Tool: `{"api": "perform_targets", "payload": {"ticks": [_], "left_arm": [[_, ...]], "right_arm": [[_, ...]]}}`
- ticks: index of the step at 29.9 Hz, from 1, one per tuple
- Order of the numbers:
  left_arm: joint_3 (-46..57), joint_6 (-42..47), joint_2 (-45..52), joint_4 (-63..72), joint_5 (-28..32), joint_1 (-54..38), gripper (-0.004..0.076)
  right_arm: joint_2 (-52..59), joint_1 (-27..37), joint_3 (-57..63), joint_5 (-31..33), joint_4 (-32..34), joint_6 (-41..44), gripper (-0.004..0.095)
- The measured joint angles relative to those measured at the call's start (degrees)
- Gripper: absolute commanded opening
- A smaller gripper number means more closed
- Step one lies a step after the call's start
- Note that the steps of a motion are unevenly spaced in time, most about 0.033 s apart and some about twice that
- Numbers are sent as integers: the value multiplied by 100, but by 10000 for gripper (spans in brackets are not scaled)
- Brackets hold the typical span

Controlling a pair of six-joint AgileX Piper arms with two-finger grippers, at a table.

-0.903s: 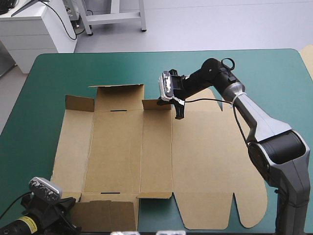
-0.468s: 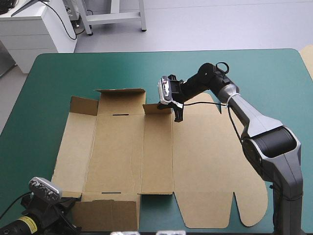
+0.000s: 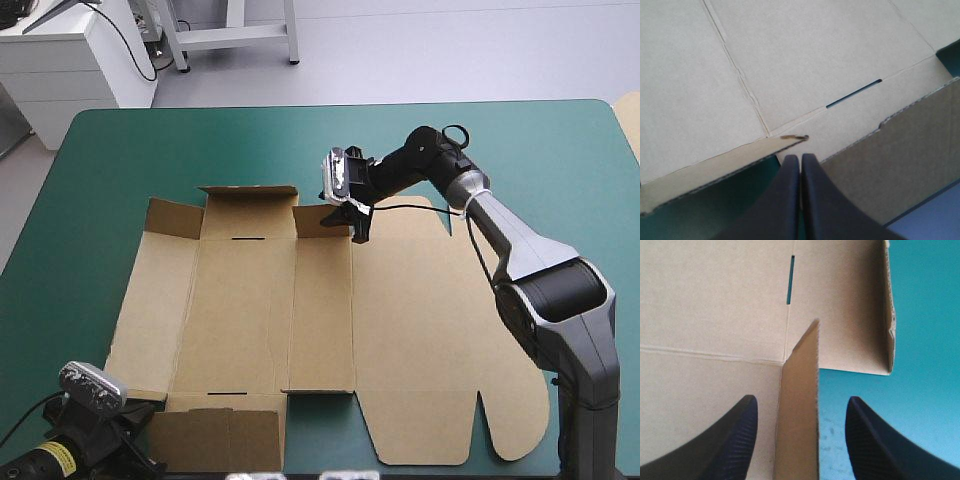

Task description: Fold the box

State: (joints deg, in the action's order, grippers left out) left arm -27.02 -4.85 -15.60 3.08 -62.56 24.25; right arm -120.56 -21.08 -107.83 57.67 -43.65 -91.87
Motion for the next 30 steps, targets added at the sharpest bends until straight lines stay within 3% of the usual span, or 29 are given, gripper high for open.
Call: {"api": "perform_targets", "payload": {"ticks": [6, 9, 15, 25, 27, 30], "left_arm": [[0, 0, 0, 0, 0, 0, -8], [0, 0, 0, 0, 0, 0, -8], [0, 0, 0, 0, 0, 0, -8], [0, 0, 0, -5, 0, 0, -8], [0, 0, 0, -5, 0, 0, -8], [0, 0, 0, -5, 0, 0, -8]], "right_arm": [[405, 0, -373, 102, 325, 859, 505], [764, 0, -560, 186, 789, 1461, 429], [1440, 0, -667, 441, 1994, 3093, -4], [1790, 110, -680, 1317, 4147, 6150, -12], [1790, 279, -666, 1381, 4365, 6702, -12], [1873, 657, -534, 1383, 4153, 7171, -14]]}}
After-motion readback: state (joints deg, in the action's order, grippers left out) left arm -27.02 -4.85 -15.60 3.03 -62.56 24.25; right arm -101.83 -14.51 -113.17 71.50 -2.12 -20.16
